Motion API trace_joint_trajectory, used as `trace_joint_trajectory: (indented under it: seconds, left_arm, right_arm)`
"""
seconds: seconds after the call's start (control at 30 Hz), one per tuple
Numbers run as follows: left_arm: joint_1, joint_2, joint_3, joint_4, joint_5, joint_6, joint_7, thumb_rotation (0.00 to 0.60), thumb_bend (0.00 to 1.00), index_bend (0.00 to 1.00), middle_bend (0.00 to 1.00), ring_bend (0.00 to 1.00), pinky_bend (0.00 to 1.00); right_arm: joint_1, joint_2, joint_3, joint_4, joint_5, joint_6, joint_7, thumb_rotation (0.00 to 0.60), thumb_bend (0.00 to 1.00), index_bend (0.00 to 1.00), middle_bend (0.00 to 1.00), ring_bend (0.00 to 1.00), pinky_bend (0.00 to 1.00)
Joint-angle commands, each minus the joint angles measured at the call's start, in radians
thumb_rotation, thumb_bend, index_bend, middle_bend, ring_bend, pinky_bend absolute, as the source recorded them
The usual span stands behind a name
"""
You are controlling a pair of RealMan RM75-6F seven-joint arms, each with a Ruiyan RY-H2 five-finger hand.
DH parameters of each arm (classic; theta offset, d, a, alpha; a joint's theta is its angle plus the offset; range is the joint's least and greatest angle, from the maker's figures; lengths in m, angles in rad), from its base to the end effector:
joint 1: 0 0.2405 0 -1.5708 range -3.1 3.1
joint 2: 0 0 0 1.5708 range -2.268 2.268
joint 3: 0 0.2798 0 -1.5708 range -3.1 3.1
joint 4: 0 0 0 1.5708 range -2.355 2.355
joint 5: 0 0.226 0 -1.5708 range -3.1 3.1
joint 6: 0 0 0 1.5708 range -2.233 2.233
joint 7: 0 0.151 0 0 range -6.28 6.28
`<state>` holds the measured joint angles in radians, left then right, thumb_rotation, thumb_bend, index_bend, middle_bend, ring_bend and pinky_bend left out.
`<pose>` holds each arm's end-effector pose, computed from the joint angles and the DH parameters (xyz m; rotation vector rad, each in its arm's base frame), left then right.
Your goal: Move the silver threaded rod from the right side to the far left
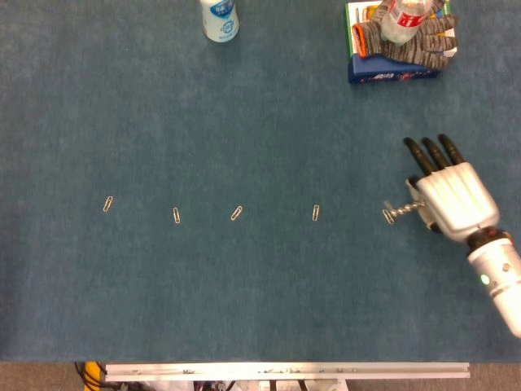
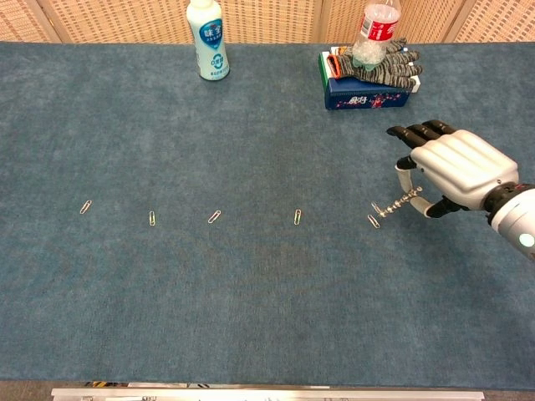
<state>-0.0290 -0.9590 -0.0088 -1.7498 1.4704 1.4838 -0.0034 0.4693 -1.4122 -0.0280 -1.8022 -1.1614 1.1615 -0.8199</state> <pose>-0.3377 0.1616 0.1915 -1.3536 -0.9641 -0.8090 -0.2236 -0.2467 -0.0081 1.9421 -0.7447 0.5561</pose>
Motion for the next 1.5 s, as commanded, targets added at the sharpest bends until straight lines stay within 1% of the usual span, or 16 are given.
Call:
trace_joint_trajectory:
  seconds: [0.03, 0.23, 0.47, 0.87, 1.17, 1.5]
  left_arm:
    - [0.002, 0.003, -0.003, -0.001, -0.004, 0.004, -0.002, 0.600, 0.45, 0.49, 0.43, 0.27, 0.32]
    - [0.008, 0.008, -0.002, -0.003, -0.003, 0.011, 0.001, 0.600, 0.45, 0.49, 0.43, 0.27, 0.32]
    - [0.027, 0.018, 0.012, -0.013, 0.005, 0.029, 0.008, 0.600, 0.45, 0.49, 0.43, 0.28, 0.32]
    - [0.072, 0.091, 0.039, -0.034, 0.046, 0.089, 0.068, 0.600, 0.45, 0.49, 0.43, 0.28, 0.32]
    - [0.099, 0.093, 0.057, -0.008, 0.048, 0.101, 0.064, 0.600, 0.45, 0.49, 0.43, 0.28, 0.33]
    - [0.109, 0.093, 0.068, 0.018, 0.058, 0.096, 0.060, 0.600, 0.45, 0.49, 0.43, 0.28, 0.33]
  right_arm:
    - [0.017, -0.016, 0.014, 0.001, 0.004, -0.016, -0.007, 0.600, 0.36, 0.61, 0.04, 0.00, 0.00]
    - [0.048, -0.044, 0.030, 0.016, 0.014, -0.050, -0.005, 0.600, 0.37, 0.61, 0.04, 0.00, 0.00]
    - [0.071, -0.052, 0.031, 0.031, 0.009, -0.064, -0.021, 0.600, 0.37, 0.61, 0.04, 0.00, 0.00]
    - [0.086, -0.048, 0.029, -0.018, 0.002, -0.050, -0.040, 0.600, 0.37, 0.61, 0.04, 0.00, 0.00]
    - [0.111, -0.068, 0.039, -0.034, 0.009, -0.050, -0.073, 0.600, 0.37, 0.61, 0.04, 0.00, 0.00]
    - [0.140, -0.112, 0.051, -0.015, 0.032, -0.058, -0.094, 0.600, 0.37, 0.61, 0.04, 0.00, 0.00]
